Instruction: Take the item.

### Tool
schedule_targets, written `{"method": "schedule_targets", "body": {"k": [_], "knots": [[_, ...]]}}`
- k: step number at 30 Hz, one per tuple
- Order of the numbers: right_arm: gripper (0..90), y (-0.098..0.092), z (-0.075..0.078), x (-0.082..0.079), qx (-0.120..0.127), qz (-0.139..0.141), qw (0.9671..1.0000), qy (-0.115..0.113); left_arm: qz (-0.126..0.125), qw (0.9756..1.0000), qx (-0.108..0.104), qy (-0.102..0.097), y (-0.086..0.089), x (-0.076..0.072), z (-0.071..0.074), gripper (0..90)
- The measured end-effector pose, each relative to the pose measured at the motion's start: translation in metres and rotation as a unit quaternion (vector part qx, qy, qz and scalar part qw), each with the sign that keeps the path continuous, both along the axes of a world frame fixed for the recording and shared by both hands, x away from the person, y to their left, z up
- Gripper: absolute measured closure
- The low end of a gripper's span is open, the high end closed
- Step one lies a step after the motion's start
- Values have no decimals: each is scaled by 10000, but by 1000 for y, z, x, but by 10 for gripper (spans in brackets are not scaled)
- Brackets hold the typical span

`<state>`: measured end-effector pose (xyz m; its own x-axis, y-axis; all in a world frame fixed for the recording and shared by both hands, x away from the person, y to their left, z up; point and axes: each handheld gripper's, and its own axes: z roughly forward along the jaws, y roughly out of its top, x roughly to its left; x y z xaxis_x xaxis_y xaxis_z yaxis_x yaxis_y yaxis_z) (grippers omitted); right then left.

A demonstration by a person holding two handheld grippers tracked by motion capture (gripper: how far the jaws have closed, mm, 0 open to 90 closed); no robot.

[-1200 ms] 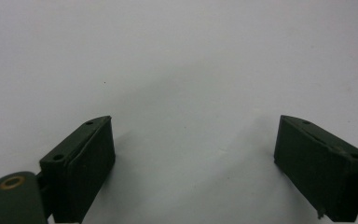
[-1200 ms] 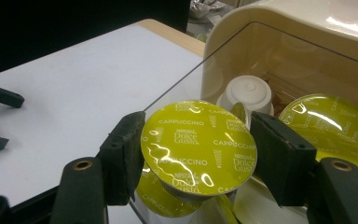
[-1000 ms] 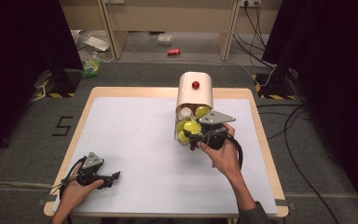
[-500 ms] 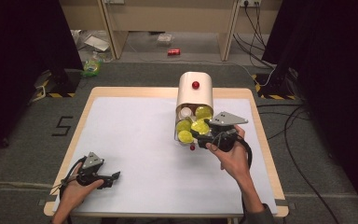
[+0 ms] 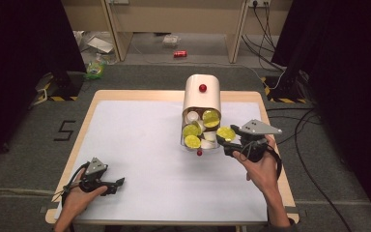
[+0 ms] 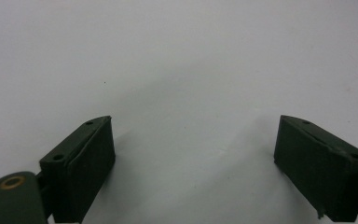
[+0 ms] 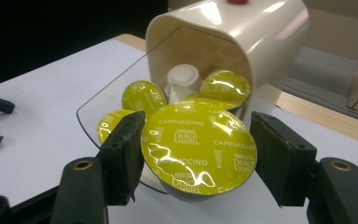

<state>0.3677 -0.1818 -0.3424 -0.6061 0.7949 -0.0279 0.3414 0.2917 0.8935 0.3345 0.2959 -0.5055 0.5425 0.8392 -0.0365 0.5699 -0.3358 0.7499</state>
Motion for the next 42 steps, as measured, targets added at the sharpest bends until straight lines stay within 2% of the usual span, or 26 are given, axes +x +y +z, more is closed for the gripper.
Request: {"method": "schedule_targets", "body": {"k": [5,17,21,29,30,42], "knots": [[383,-11,-1,-2,9,-122,9999,17,-2,10000,0,1,0,0,0,116],[383,-32,-17,0,-85,-416,9991,70,-1,10000,1,0,0,0,0,116],[383,-38,-28,3,-191,-500,9985,112,-1,10000,2,0,0,0,0,115],[382,-47,-44,7,-225,-595,9977,251,-2,10000,2,1,0,0,0,115],[383,-49,-50,8,-217,-636,9972,323,-1,10000,2,0,0,0,0,115],[383,-61,-80,15,-245,-789,9950,559,-2,10000,2,1,0,0,0,115]]}}
